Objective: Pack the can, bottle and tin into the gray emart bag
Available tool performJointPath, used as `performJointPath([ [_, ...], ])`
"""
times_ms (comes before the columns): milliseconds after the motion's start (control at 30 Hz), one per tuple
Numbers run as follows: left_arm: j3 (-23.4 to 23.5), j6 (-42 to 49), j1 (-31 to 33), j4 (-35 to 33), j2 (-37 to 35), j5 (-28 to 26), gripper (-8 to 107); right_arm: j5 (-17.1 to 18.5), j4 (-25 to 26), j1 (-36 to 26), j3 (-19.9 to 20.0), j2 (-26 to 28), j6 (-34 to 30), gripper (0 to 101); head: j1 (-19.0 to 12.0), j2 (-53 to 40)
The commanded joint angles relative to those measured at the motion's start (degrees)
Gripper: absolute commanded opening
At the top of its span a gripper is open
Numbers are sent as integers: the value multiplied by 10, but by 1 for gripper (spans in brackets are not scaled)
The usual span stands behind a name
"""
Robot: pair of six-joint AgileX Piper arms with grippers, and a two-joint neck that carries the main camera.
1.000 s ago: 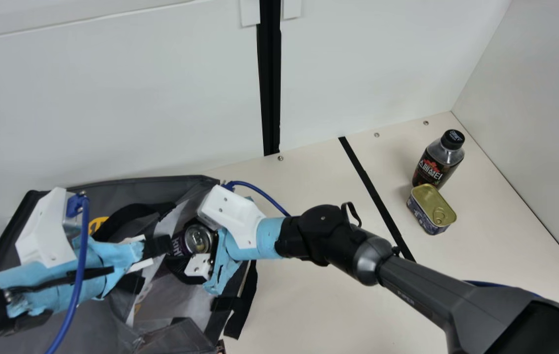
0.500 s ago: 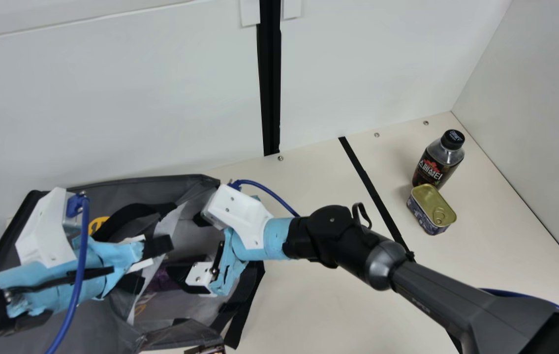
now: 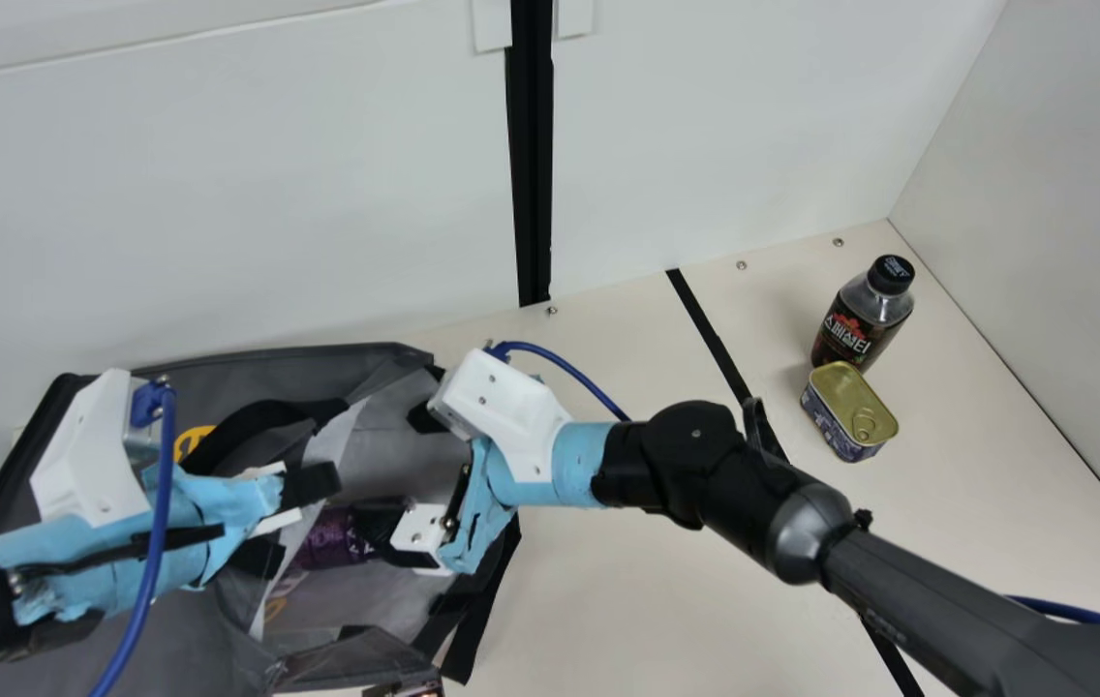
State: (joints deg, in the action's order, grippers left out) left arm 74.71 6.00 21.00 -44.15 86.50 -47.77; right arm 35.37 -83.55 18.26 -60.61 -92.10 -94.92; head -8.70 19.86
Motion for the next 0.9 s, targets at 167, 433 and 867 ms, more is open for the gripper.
performJointPath([
  [167,0,0,0,0,0,0,10,-3,18,-9,9,28,24,91,-13,1],
  [433,0,0,0,0,0,0,10,-9,48,-20,23,65,57,91,-13,1],
  [867,0,0,0,0,0,0,10,-17,116,-49,39,121,114,91,-13,1],
])
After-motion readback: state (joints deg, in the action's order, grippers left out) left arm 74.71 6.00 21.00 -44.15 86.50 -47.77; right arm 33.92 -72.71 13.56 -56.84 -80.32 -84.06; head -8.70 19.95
